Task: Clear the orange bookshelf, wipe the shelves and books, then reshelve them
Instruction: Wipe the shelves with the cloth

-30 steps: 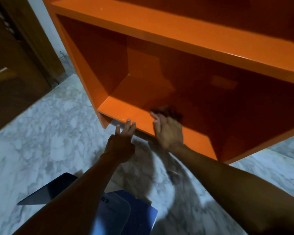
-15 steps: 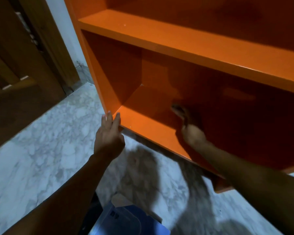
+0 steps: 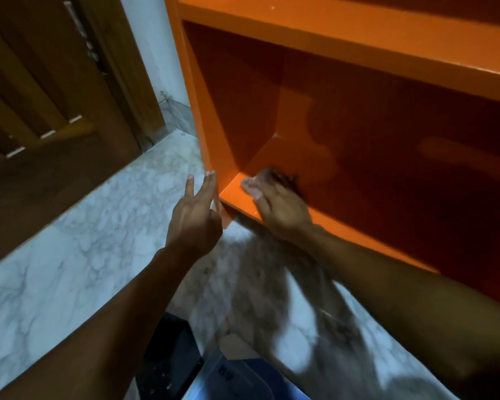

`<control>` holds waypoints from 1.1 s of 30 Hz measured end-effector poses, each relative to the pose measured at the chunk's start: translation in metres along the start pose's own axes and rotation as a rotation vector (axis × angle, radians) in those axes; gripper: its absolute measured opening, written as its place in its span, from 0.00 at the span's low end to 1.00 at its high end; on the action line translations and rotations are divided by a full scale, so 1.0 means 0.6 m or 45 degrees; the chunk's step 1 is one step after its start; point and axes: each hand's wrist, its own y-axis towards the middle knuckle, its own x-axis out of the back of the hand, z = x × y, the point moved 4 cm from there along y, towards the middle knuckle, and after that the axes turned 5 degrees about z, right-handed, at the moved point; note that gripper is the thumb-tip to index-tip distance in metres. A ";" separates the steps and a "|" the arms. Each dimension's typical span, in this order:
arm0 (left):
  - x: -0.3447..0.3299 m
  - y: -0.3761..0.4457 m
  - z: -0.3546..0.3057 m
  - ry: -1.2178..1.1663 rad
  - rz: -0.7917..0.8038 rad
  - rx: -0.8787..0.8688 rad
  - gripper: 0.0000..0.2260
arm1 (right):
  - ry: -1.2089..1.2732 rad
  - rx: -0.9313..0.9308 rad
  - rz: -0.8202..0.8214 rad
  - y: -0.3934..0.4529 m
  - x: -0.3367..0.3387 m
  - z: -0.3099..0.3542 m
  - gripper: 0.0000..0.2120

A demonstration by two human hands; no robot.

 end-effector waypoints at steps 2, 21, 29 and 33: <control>0.004 0.004 0.010 -0.025 -0.004 0.017 0.33 | -0.027 0.202 -0.106 -0.020 -0.013 0.037 0.21; 0.012 0.015 0.055 -0.045 0.123 -0.216 0.37 | -0.080 -0.346 0.101 0.156 -0.025 -0.060 0.23; 0.006 0.022 0.071 -0.014 0.112 -0.220 0.40 | -0.315 -0.044 -0.440 0.022 -0.067 0.100 0.20; 0.010 0.016 0.061 -0.020 0.080 -0.250 0.37 | -0.305 0.358 -0.382 -0.005 -0.077 0.107 0.14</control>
